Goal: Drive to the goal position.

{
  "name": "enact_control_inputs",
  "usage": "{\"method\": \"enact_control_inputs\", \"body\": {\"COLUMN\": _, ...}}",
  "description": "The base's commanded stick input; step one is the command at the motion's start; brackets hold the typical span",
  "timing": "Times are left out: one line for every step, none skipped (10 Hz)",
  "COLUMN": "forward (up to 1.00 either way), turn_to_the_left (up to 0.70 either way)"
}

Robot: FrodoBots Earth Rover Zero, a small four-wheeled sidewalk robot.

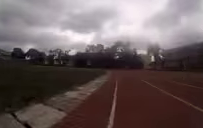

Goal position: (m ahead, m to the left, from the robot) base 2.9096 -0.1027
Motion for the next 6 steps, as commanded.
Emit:
{"method": "enact_control_inputs", "body": {"forward": 0.70, "turn_to_the_left": 0.00}}
{"method": "enact_control_inputs", "body": {"forward": 0.70, "turn_to_the_left": 0.00}}
{"method": "enact_control_inputs", "body": {"forward": 0.70, "turn_to_the_left": 0.00}}
{"method": "enact_control_inputs", "body": {"forward": 0.70, "turn_to_the_left": 0.00}}
{"method": "enact_control_inputs", "body": {"forward": 0.70, "turn_to_the_left": 0.00}}
{"method": "enact_control_inputs", "body": {"forward": 0.70, "turn_to_the_left": 0.00}}
